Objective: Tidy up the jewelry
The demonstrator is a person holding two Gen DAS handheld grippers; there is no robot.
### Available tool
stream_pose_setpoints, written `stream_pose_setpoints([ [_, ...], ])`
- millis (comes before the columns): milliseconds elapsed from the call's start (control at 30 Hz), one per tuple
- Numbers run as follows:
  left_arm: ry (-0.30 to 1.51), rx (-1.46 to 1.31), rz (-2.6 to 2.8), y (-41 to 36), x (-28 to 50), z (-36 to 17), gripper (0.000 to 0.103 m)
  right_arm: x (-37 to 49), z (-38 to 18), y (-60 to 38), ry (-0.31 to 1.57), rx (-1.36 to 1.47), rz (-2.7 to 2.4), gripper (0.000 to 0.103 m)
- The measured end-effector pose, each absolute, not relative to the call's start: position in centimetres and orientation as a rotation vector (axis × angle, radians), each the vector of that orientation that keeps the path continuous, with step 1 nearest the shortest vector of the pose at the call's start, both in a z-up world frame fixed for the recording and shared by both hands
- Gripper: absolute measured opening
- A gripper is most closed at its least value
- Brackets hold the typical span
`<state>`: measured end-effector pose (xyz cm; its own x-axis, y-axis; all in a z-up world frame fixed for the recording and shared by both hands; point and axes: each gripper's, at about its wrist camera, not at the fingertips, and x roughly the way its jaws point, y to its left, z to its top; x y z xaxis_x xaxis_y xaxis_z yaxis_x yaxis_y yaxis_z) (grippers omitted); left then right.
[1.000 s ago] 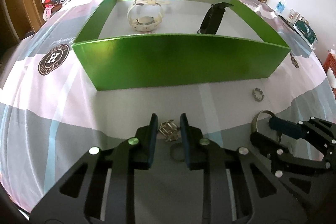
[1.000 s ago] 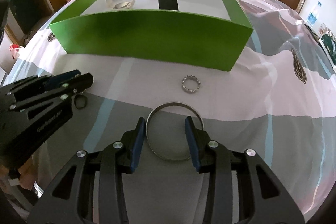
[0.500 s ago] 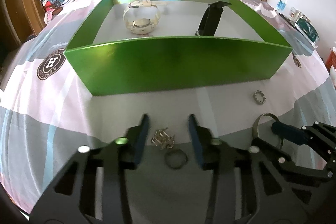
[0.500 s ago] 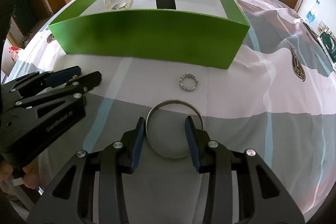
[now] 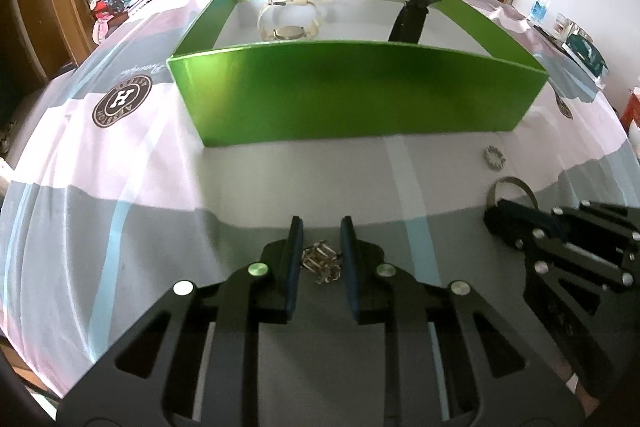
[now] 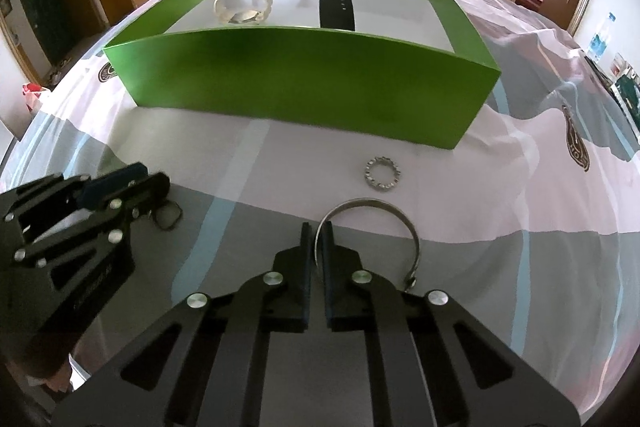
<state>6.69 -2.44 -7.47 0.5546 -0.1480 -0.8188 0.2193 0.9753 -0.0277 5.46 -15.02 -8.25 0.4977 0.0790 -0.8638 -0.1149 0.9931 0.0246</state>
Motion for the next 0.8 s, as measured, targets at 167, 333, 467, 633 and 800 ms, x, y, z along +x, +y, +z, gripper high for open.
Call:
stream_pose_setpoints([
  [167, 0.963, 0.084, -0.22, -2.35, 6.17, -7.46, 0.02, 5.33, -8.22, -14.58, 1.046, -0.045, 0.138, 0.006],
  [333, 0.967, 0.081, -0.215, -2.42, 6.22, -7.48, 0.02, 5.34, -8.24, -14.62, 1.054, -0.037, 0.145, 0.006],
  [467, 0.967, 0.082, -0.211, -2.5, 6.4, -7.45, 0.023, 5.32, -8.26, -14.98, 1.056, -0.032, 0.134, 0.013],
  [633, 0.964, 0.073, -0.202, -2.54, 6.64, -7.48, 0.031, 5.16, -8.35, -15.28, 1.045, -0.029, 0.126, 0.017],
  [800, 0.957, 0.071, -0.208, -2.45, 6.74, -7.53, 0.037, 5.03, -8.38, -15.15, 1.039, -0.037, 0.116, 0.017],
])
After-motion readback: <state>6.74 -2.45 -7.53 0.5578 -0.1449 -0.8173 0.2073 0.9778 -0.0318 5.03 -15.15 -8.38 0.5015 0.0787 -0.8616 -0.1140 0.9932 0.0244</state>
